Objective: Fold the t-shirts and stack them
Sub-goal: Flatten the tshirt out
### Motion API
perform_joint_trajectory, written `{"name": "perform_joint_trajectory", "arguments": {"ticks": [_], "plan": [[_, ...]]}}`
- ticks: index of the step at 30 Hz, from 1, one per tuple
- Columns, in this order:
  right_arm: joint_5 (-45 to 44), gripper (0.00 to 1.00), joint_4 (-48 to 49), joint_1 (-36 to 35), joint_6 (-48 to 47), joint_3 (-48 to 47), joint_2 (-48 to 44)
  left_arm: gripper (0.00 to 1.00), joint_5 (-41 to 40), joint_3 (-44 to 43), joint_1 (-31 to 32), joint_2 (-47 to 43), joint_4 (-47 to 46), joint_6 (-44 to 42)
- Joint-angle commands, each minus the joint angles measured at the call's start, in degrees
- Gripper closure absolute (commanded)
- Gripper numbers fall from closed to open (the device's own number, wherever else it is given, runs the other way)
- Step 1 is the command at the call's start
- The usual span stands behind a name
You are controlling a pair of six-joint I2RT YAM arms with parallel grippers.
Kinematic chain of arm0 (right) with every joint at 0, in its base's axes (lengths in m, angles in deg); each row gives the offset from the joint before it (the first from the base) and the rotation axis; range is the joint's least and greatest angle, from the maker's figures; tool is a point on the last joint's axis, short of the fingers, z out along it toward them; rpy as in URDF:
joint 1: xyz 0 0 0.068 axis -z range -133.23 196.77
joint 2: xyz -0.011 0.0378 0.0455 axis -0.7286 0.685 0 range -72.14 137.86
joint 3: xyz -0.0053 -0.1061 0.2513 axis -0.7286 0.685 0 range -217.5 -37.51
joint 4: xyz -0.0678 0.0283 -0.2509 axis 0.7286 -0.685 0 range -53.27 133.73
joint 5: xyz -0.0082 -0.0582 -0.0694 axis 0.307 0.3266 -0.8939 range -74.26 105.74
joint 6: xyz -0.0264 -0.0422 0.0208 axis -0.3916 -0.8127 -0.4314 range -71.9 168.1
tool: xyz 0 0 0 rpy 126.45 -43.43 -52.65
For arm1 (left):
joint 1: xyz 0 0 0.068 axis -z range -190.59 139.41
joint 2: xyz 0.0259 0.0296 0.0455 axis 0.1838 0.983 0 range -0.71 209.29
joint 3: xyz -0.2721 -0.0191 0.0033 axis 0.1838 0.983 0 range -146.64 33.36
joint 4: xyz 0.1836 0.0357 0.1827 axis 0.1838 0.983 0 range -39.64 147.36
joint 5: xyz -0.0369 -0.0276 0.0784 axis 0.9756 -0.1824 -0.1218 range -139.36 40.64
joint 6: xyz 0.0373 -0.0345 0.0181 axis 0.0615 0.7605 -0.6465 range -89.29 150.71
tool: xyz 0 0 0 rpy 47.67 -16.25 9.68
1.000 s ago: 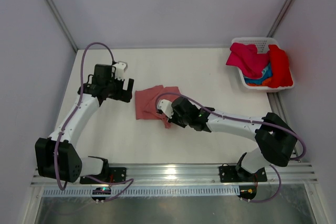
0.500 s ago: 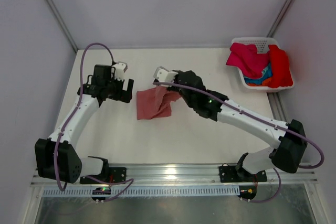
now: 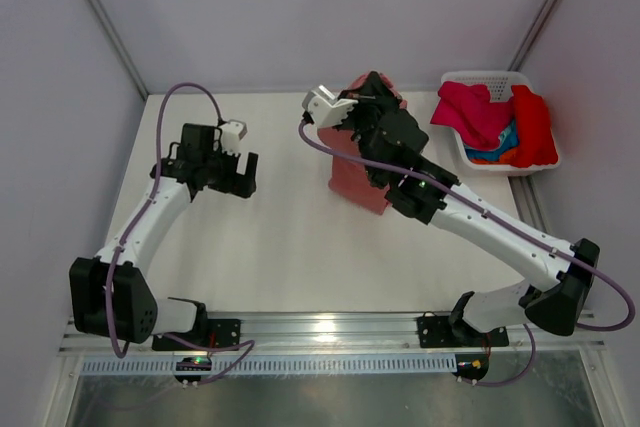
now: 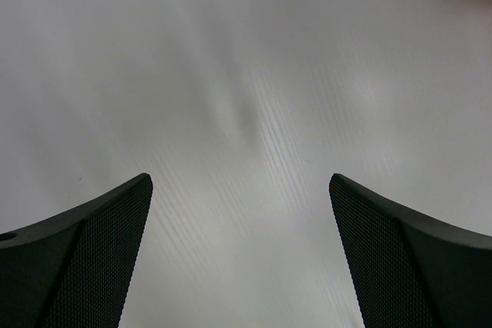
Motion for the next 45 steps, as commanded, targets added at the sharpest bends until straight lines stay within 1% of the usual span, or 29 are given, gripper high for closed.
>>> {"name": "perform_joint_trajectory", "arguments": {"ticks": [1,3,4,6,10,11,13,14,15,16,17,18,20,23,25,27,28,29,32,41,45], "plan": [[-0.27,0.97,-4.78,-0.07,6.70,-2.96,0.22,0.01,6.72,-1.98,-0.35,1.20,0.94,-0.82],[0.78,0.97,-7.41,-0.16,10.83,-3.83,1.97,0.01,9.90,-2.51,-0.35,1.82,2.34,-2.13],[1.05,0.97,-7.86,-0.33,11.64,-4.18,2.76,0.01,12.61,-2.95,-0.26,1.91,2.78,-2.66],[1.14,0.97,-7.95,-0.68,11.91,-5.85,4.69,0.01,13.69,-3.65,0.52,1.82,3.83,-4.67],[0.44,0.97,-5.76,-1.74,10.25,-11.73,7.16,0.01,11.24,-4.36,4.82,1.03,3.58,-8.28],[0.43,0.97,-3.84,-2.26,9.81,-14.97,7.34,0.01,8.18,-4.18,8.05,0.85,3.40,-9.07],[0.61,0.97,-3.47,-2.53,11.19,-19.37,8.39,0.01,6.32,-4.09,11.24,0.77,3.31,-10.39],[0.96,0.97,-6.86,-2.62,12.86,-25.48,8.92,0.01,6.13,-3.83,13.25,1.03,3.23,-10.40],[1.57,0.97,-8.98,-2.53,15.05,-28.42,9.53,0.01,6.13,-3.74,13.97,1.38,3.31,-10.49],[4.01,0.97,-11.96,-2.62,19.34,-31.14,10.41,0.01,6.05,-3.74,14.58,1.82,3.49,-10.31],[5.26,0.97,-16.26,-2.62,20.95,-35.17,10.77,0.01,6.13,-3.57,15.29,2.69,3.49,-10.14],[6.75,0.97,-17.61,-3.14,23.49,-36.61,10.94,0.01,5.70,-3.48,15.55,3.13,3.49,-10.14],[7.55,0.97,-20.68,-3.67,25.09,-39.50,11.38,0.01,5.17,-3.22,16.52,3.84,3.23,-10.14],[9.91,0.97,-25.15,-3.85,29.20,-40.57,11.04,0.01,2.63,-2.25,18.45,3.58,1.39,-10.14],[9.93,0.97,-25.44,-3.94,29.93,-40.05,10.95,0.01,-0.80,-0.50,19.86,2.88,-0.81,-9.61],[8.26,0.97,-22.82,-3.85,27.48,-38.03,11.12,0.01,-5.09,0.56,22.75,2.61,-3.71,-9.52],[7.47,0.97,-21.41,-3.85,26.25,-37.24,11.30,0.01,-8.77,1.26,24.85,2.70,-4.76,-9.52],[6.94,0.97,-20.27,-3.93,25.37,-36.63,11.47,0.01,-10.20,1.44,25.83,3.05,-5.47,-9.69],[7.11,0.97,-20.69,-3.85,25.35,-36.27,11.74,0.01,-16.35,0.92,28.20,5.24,-6.44,-9.87],[6.94,0.97,-20.96,-3.93,25.88,-36.71,12.62,0.01,-20.14,0.21,30.67,10.95,-10.48,-9.26],[6.68,0.97,-20.70,-3.93,25.88,-37.50,12.35,0.01,-19.71,0.56,30.85,9.65,-12.85,-9.26]]}}
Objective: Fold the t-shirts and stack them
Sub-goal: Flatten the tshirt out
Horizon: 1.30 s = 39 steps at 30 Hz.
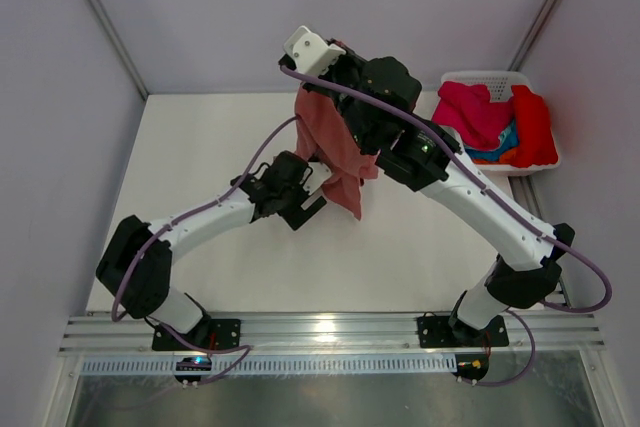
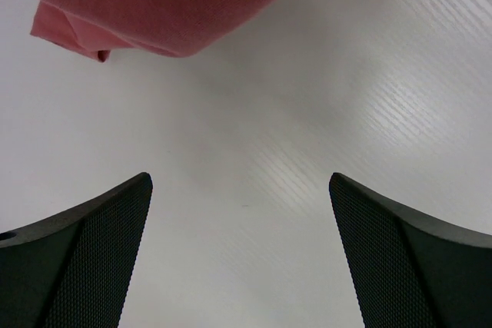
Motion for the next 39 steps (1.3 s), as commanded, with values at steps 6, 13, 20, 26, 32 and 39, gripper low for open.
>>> {"name": "perform_joint_trajectory", "arguments": {"ticks": [6,13,20,26,32,39], "plan": [[-0.69,0.97,2.49,-0.42,1.21,-1.26,-1.88,0.14,-0.42,-1.07,0.47,-2.74,-6.44,1.39],[-0.69,0.97,1.70,-0.42,1.56,-1.43,-1.79,0.13,-4.20,-1.87,0.47,1.04,-10.20,1.31],[-0.51,0.97,-0.23,-0.42,2.36,-1.70,-1.70,0.12,-16.32,-2.83,0.65,5.25,-21.02,-1.23],[-0.95,0.97,-2.26,-0.42,4.72,-0.91,-1.62,0.12,-13.89,-2.57,0.65,8.60,-28.22,-2.48],[-1.39,0.97,-2.79,-0.42,5.88,2.70,-1.44,0.24,-2.37,-0.37,0.65,11.32,-32.89,-0.63],[-1.66,0.97,-2.70,-0.33,6.05,2.34,-0.65,1.00,-1.39,-5.64,0.65,18.09,-32.11,0.08]]}}
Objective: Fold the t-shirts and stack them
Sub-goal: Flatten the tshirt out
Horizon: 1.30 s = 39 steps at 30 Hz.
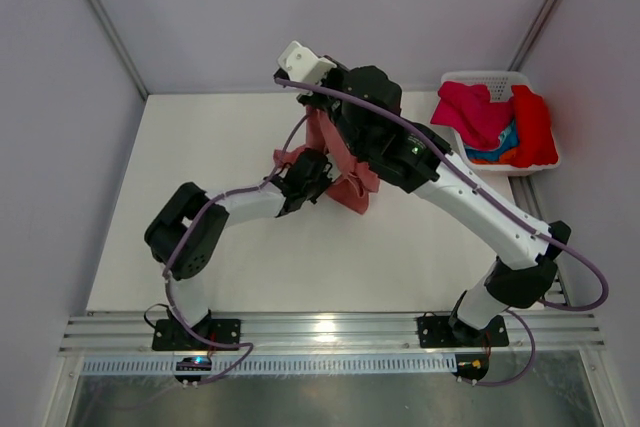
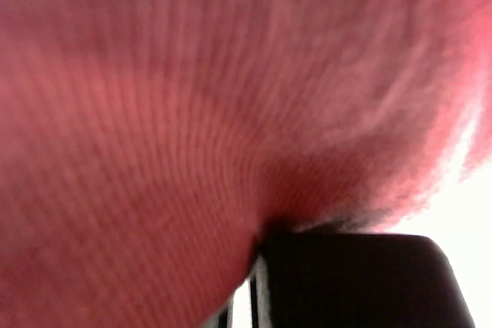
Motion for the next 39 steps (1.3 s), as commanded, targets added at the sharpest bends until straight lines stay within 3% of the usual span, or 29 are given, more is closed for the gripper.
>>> {"name": "perform_joint_trajectory", "arguments": {"ticks": [1,8,15,18,24,29,39], "plan": [[-1.22,0.97,2.55,-0.33,0.89,-0.24,-1.21,1.00,0.40,-4.42,0.27,2.09,-2.16,1.45],[-4.38,0.97,7.20,0.37,-2.10,6.53,-5.25,1.00,-4.79,-6.45,-3.76,-6.22,7.66,2.68],[-7.20,0.97,14.93,2.13,-6.58,16.90,-11.14,1.00,-0.84,-11.45,-20.35,-25.02,19.27,5.15],[-7.29,0.97,15.90,2.66,-6.49,19.54,-12.90,1.00,-0.83,-13.04,-23.36,-31.88,21.74,2.79],[-9.48,0.97,22.31,3.19,-10.26,25.16,-15.54,1.00,-5.05,-18.39,-23.98,-38.24,27.28,0.23],[-9.75,0.97,28.47,4.68,-13.88,36.32,-20.81,1.00,-5.76,-20.60,-25.04,-41.93,29.13,-0.21],[-8.87,0.97,31.20,8.63,-10.81,55.66,-30.04,1.00,-1.45,-13.22,-25.04,-46.15,33.09,-1.80]]}}
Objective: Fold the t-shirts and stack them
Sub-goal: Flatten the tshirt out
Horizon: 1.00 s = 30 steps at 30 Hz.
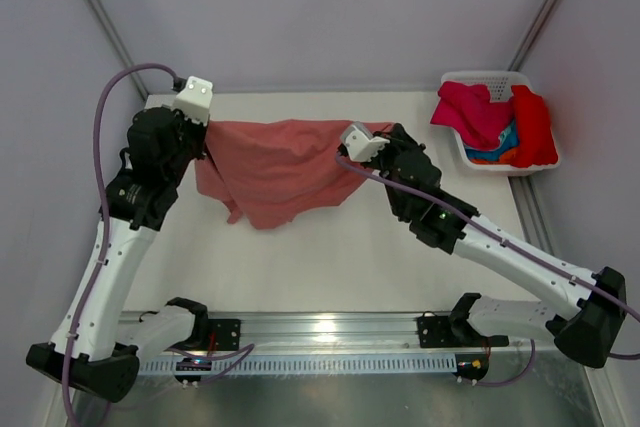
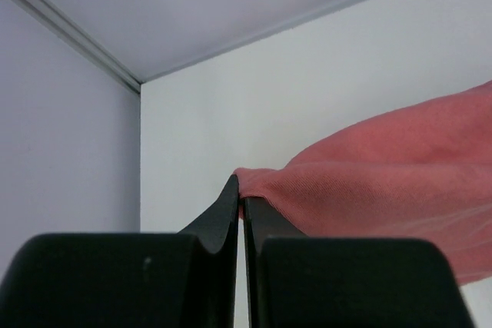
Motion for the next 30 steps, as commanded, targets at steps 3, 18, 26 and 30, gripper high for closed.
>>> {"name": "perform_joint_trajectory", "arguments": {"ticks": [3,18,26,30], "plan": [[1.06,0.97,1.37,2.26,4.73,-0.33,-5.48,1.00,2.20,2.81,-0.23,-2.72,0.94,-1.32],[6.16,0.97,-5.68,2.34,10.62,-4.73,-3.73,1.00,36.62,11.77,-0.23,-2.46,14.46,-6.93],[11.08,0.97,-12.10,2.26,14.31,-7.72,-3.56,0.01,43.60,12.39,-0.23,0.43,21.59,-12.13],[12.13,0.97,-13.16,2.34,15.19,-7.72,-3.56,0.01,41.67,12.83,-0.23,2.89,18.70,-9.50]]}}
